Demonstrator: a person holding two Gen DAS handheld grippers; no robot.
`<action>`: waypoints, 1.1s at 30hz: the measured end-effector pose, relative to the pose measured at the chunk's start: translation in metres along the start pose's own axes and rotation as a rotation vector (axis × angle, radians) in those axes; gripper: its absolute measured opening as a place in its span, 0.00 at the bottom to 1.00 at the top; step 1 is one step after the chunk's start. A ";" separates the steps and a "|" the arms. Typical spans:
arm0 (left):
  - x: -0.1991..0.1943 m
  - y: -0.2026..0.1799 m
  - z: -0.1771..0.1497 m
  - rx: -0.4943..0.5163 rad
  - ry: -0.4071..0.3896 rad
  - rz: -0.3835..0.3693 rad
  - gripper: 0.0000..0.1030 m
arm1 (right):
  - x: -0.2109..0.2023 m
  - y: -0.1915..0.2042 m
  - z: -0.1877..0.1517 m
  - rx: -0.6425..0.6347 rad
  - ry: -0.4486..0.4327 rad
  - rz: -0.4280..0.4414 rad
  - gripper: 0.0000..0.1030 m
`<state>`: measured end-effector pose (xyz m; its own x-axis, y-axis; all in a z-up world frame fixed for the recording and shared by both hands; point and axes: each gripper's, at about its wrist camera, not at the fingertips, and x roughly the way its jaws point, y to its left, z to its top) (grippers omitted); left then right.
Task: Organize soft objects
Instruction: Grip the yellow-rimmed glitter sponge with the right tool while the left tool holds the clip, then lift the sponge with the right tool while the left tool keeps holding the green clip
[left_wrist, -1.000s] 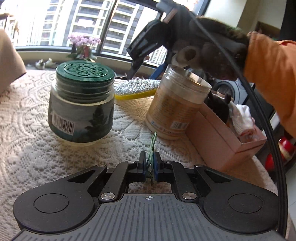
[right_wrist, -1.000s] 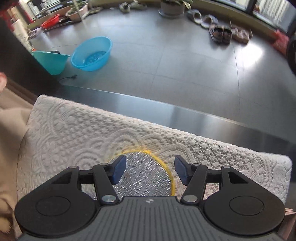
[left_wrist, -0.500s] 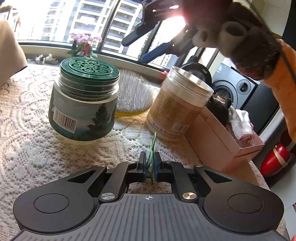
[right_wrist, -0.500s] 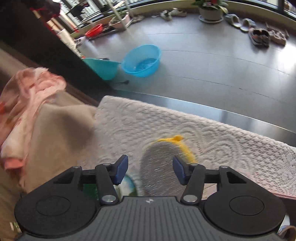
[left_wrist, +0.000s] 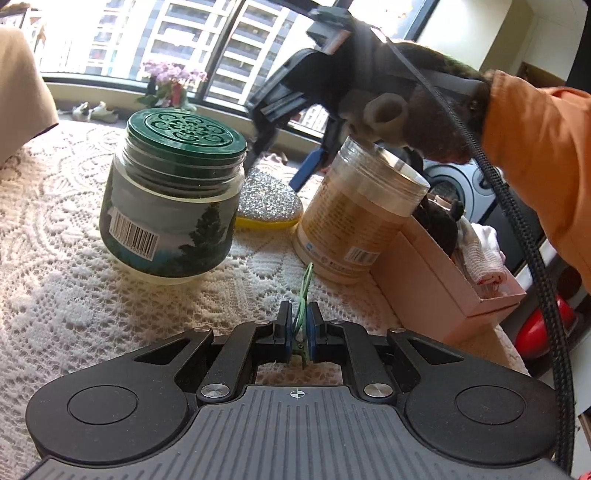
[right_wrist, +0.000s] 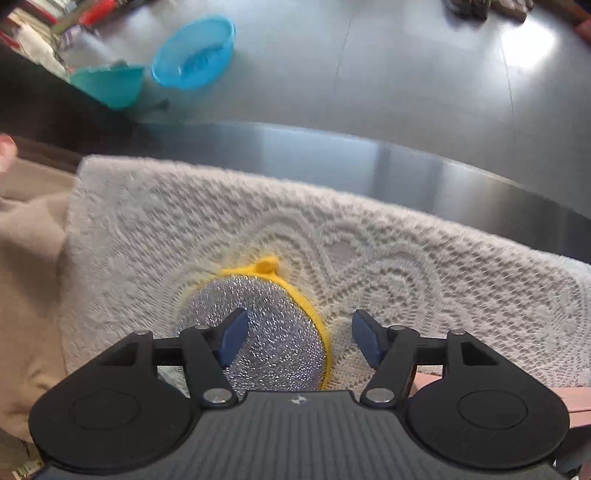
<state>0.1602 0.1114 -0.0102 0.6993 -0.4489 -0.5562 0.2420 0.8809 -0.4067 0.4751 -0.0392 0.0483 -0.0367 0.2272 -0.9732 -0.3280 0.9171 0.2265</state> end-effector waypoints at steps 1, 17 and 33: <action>0.000 0.000 0.000 -0.002 0.000 -0.001 0.10 | 0.000 0.006 0.001 -0.029 0.003 0.004 0.73; -0.007 0.004 0.003 -0.009 -0.023 0.019 0.09 | -0.070 0.018 -0.054 -0.074 -0.203 0.281 0.47; -0.020 -0.003 0.016 -0.055 -0.089 0.064 0.08 | -0.081 0.047 -0.095 -0.152 -0.274 0.222 0.14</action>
<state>0.1561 0.1205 0.0141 0.7695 -0.3746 -0.5172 0.1594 0.8969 -0.4125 0.3725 -0.0456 0.1335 0.1243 0.5126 -0.8496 -0.4770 0.7817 0.4018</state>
